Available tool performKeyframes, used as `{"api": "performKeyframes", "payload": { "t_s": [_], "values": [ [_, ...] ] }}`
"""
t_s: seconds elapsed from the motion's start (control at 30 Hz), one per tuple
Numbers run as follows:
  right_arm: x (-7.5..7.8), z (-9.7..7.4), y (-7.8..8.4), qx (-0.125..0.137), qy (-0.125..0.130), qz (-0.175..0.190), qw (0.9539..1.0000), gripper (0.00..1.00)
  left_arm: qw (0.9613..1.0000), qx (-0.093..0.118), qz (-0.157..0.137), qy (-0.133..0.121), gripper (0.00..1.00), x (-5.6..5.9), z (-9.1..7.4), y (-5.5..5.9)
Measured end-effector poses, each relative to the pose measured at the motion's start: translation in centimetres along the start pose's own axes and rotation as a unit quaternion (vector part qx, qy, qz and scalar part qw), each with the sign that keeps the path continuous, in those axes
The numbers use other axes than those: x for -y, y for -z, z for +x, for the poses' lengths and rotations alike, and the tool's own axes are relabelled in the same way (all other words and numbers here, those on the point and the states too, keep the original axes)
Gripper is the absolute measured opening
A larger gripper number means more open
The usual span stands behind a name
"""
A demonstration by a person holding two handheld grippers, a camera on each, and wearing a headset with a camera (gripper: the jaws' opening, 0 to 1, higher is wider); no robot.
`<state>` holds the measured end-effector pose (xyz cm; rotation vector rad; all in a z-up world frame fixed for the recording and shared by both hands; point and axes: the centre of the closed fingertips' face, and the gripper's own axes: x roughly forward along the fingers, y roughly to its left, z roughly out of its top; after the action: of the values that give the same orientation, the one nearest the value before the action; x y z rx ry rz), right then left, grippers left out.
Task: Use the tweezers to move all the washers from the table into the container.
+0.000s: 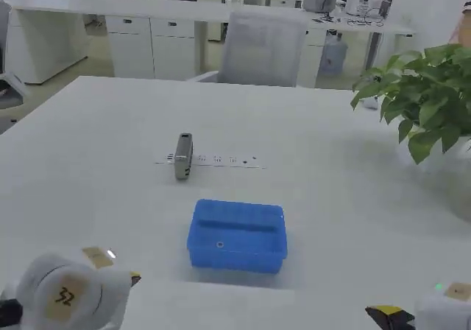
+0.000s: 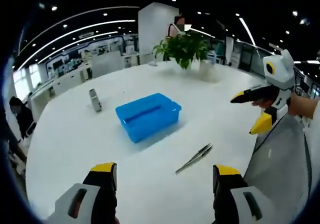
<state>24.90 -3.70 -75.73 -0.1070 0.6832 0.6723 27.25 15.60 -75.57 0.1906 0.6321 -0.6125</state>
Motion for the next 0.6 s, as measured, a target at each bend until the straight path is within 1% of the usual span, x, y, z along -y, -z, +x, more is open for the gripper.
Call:
{"api": "performKeyframes", "payload": {
  "t_s": [0.07,0.1,0.17,0.27,0.3,0.33,0.4,0.5,0.6],
  "values": [
    [0.0,-0.3,0.0,0.004,0.006,-0.002,1.0,0.86,0.9998,0.004,-0.011,-0.013,0.86,-0.3,-0.9,0.1],
    [0.0,-0.4,0.0,0.006,0.01,-0.003,0.9999,0.87,0.9994,0.013,-0.018,-0.026,0.87,-0.6,-1.6,0.1],
    [0.1,-0.6,-0.1,0.013,0.018,-0.004,0.9997,0.91,0.9984,0.016,-0.033,-0.042,0.91,-1.2,-2.4,0.7],
    [0.3,-1.0,-0.4,0.023,0.03,-0.002,0.9993,0.97,0.9969,0.014,-0.051,-0.059,0.96,-1.7,-3.4,1.6],
    [0.3,-1.1,-0.4,0.025,0.034,-0.001,0.9991,0.98,0.9958,0.016,-0.058,-0.07,0.98,-2.0,-3.8,1.9],
    [0.3,-1.3,-0.4,0.027,0.037,-0.001,0.999,0.99,0.9955,0.017,-0.06,-0.072,0.99,-2.1,-3.9,2.0],
    [0.4,-1.4,-0.3,0.027,0.04,-0.004,0.9988,0.99,0.9939,0.019,-0.074,-0.08,0.99,-2.5,-4.5,2.5],
    [0.6,-1.6,-0.2,0.029,0.043,-0.003,0.9986,0.99,0.9928,0.026,-0.082,-0.084,0.99,-2.6,-4.8,2.6],
    [1.0,-1.6,-0.1,0.029,0.047,-0.003,0.9985,0.99,0.9918,0.031,-0.086,-0.089,0.99,-2.8,-5.0,2.4]
  ]
}}
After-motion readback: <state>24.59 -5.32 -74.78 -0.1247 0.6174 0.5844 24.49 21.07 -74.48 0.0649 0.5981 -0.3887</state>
